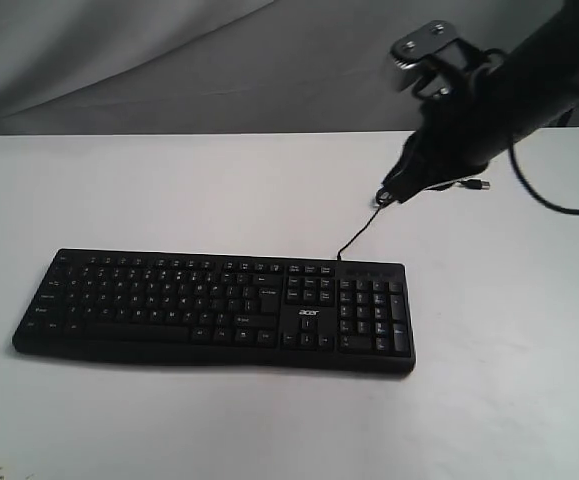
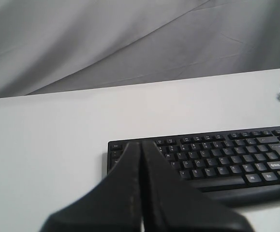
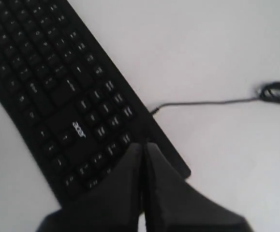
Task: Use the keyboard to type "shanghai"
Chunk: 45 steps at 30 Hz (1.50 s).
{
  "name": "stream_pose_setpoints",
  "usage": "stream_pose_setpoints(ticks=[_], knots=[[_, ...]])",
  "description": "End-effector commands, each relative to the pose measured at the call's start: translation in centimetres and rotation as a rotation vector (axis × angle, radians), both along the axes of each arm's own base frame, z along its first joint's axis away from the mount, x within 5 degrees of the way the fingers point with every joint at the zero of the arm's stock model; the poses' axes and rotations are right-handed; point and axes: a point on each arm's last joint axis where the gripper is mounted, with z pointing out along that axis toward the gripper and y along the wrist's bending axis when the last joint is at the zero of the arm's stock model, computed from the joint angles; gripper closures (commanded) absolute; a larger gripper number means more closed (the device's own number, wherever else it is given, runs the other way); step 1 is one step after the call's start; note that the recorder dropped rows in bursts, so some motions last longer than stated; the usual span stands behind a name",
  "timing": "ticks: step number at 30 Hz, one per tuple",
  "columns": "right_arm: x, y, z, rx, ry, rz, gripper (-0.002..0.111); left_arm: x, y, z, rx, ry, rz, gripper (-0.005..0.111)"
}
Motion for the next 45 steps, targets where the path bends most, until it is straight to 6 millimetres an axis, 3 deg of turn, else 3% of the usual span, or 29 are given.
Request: stream_pose_setpoints(ticks=[1,7,14,18,21,30,45], knots=[[-1.6,5.2,-0.1,0.025,-0.094,0.118,0.108,0.0,0.0,-0.1,-0.003,-0.003,-0.004,0.107],[-3.7,12.4,-0.3,0.079,-0.061,0.273,0.108,0.0,0.0,-0.1,-0.003,-0.003,-0.004,0.107],[-5.0,22.3,-2.5,0.072,-0.086,0.47,0.108,0.0,0.0,-0.1,-0.003,-0.003,-0.004,0.107],[-3.9,26.6,-5.3,-0.058,-0.123,0.483,0.108,0.0,0.0,-0.1,-0.003,-0.003,-0.004,0.107],[-2.9,28.6,-6.8,-0.088,-0.079,0.512,0.108,0.0,0.0,-0.1,-0.003,-0.003,-0.004,0.107],[-0.4,31.9,-9.1,-0.058,-0.088,0.536,0.108,0.0,0.0,-0.1,-0.003,-0.003,-0.004,0.107],[0.5,32.1,-10.3,-0.049,-0.111,0.514,0.108,0.0,0.0,-0.1,-0.003,-0.003,-0.004,0.107]])
